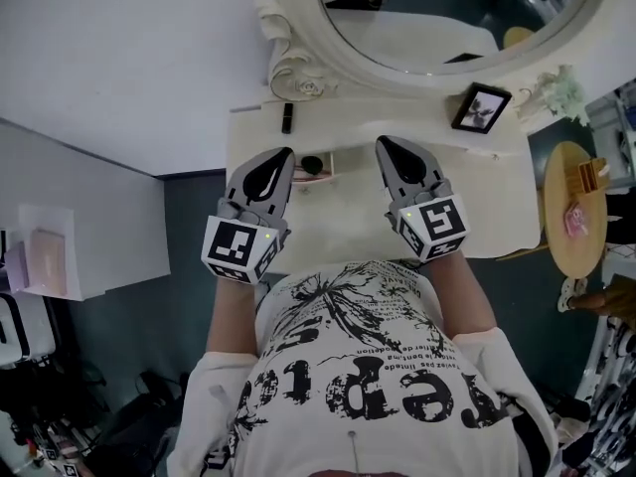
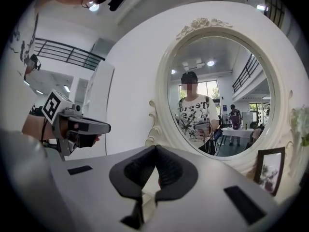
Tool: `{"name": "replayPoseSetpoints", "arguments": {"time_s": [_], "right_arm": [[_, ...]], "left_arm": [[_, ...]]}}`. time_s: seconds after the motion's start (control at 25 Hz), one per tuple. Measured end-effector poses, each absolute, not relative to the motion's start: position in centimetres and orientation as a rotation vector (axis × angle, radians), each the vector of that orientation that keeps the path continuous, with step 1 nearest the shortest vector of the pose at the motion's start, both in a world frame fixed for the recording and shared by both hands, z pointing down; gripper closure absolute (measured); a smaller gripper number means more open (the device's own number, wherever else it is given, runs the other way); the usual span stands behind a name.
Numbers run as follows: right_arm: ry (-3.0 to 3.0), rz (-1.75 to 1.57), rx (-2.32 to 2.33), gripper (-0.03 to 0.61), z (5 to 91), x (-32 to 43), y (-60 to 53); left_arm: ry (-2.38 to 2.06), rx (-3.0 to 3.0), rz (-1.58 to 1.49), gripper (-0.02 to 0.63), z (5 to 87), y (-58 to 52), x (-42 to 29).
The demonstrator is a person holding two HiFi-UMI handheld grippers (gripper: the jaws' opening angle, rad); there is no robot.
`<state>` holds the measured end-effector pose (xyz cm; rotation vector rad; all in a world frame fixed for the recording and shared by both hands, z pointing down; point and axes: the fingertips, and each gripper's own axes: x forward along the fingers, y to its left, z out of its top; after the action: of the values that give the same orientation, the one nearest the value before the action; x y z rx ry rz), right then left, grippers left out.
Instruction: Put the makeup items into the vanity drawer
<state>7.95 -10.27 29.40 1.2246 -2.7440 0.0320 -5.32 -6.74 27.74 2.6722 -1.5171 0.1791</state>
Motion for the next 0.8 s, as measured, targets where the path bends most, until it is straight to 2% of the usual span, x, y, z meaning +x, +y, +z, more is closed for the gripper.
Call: {"name": "replayPoseSetpoints", "arguments": {"time_s": [0.8], "right_arm": [[-2.764, 0.057, 1.203, 0.566, 29.9, 9.5, -11.2]], "left_arm": [[-1.546, 2.64, 0.211, 0.6, 28.5, -7.6, -3.6]]}}
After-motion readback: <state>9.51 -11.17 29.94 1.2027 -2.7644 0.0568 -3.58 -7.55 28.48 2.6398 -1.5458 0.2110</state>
